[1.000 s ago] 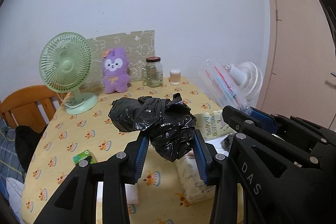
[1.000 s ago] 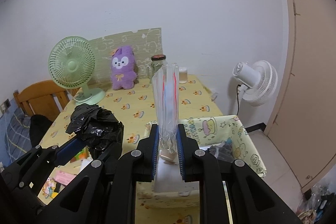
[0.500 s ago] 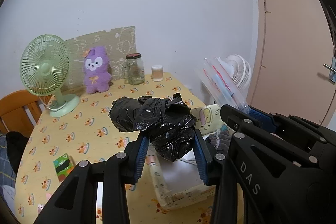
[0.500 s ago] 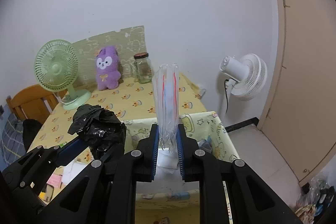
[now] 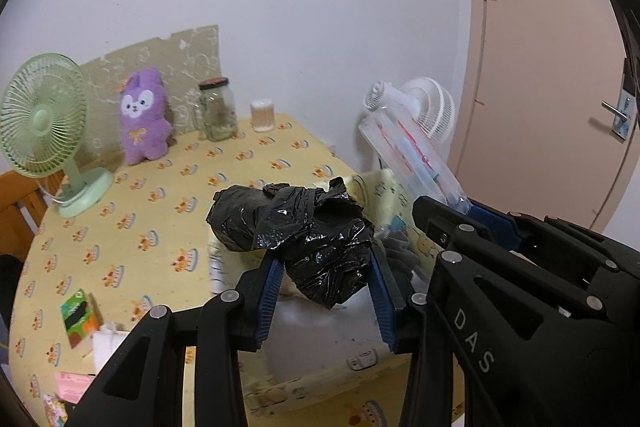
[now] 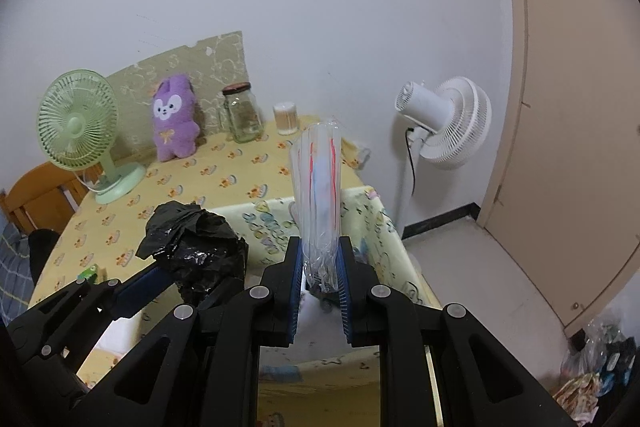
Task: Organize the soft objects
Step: 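Lower the black bag with the left tool into the box while the right tool drops the pen bag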
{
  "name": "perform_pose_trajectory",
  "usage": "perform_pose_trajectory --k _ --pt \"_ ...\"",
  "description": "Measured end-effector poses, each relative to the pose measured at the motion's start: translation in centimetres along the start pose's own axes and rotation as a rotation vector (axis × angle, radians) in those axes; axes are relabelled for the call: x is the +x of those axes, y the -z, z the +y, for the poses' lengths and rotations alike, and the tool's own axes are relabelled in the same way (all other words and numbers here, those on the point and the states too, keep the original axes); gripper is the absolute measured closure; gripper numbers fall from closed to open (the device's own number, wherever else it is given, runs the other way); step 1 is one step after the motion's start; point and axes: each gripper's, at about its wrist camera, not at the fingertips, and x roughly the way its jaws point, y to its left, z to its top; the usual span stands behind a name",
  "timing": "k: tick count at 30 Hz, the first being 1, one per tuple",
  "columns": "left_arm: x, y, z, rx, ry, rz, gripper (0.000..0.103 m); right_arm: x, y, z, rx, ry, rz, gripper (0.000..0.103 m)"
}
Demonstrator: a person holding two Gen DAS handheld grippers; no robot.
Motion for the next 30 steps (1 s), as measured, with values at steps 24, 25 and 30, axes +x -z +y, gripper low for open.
perform_pose_trajectory --k 24,25,30 --pt "3.0 0.1 0.0 0.090 -0.044 0.128 0.012 3.5 0.7 0.1 -0.001 -0.054 0.103 0.084" --pt "3.0 0.1 0.1 0.087 -0.042 0.130 0.012 3.6 0.8 0.2 -0.001 -0.059 0.108 0.084" --pt "2.9 0.3 0.2 0.093 -0.036 0.129 0.012 3.5 0.9 0.2 0.008 -0.056 0.129 0.073"
